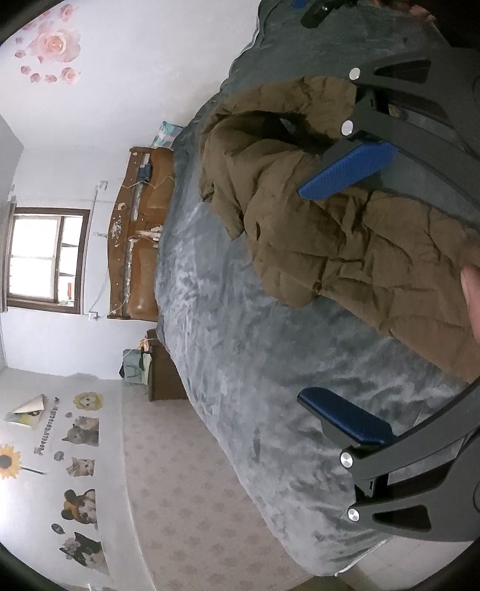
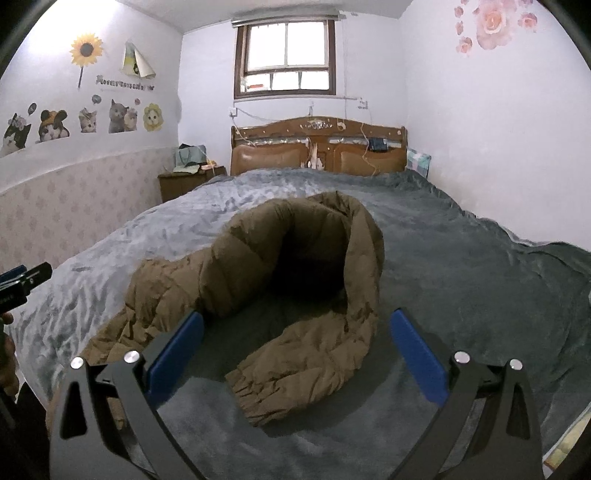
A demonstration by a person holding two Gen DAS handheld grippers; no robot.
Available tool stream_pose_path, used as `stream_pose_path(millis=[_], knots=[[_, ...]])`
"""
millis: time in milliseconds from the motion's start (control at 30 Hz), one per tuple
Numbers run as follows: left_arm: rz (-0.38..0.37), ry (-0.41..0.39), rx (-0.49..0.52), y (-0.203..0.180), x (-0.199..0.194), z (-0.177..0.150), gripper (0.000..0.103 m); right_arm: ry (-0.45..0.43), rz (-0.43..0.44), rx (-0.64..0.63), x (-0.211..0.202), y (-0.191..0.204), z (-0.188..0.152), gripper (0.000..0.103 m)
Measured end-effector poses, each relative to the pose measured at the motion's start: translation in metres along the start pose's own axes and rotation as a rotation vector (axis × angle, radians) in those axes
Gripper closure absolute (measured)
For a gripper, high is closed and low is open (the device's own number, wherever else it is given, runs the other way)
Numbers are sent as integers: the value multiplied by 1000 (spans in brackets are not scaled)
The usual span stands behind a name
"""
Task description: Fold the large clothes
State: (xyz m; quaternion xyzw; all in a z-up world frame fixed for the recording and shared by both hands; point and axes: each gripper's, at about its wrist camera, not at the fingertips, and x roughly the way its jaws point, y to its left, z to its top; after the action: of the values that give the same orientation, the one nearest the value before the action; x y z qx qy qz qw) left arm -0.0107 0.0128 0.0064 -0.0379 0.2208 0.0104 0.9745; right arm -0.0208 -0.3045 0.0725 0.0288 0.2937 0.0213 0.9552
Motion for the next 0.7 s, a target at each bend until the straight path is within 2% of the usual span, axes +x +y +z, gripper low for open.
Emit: stream_pose_path(millis=[267, 433, 700], knots=[[2, -45, 21, -7, -5, 3, 3, -14, -3, 27, 5, -10, 2, 2], [-21, -26, 11, -8, -4, 4, 3, -20, -14, 34, 4, -13, 8, 2], [-10, -20, 27, -6, -6, 5, 3, -10, -15, 74, 7, -14, 14, 2]])
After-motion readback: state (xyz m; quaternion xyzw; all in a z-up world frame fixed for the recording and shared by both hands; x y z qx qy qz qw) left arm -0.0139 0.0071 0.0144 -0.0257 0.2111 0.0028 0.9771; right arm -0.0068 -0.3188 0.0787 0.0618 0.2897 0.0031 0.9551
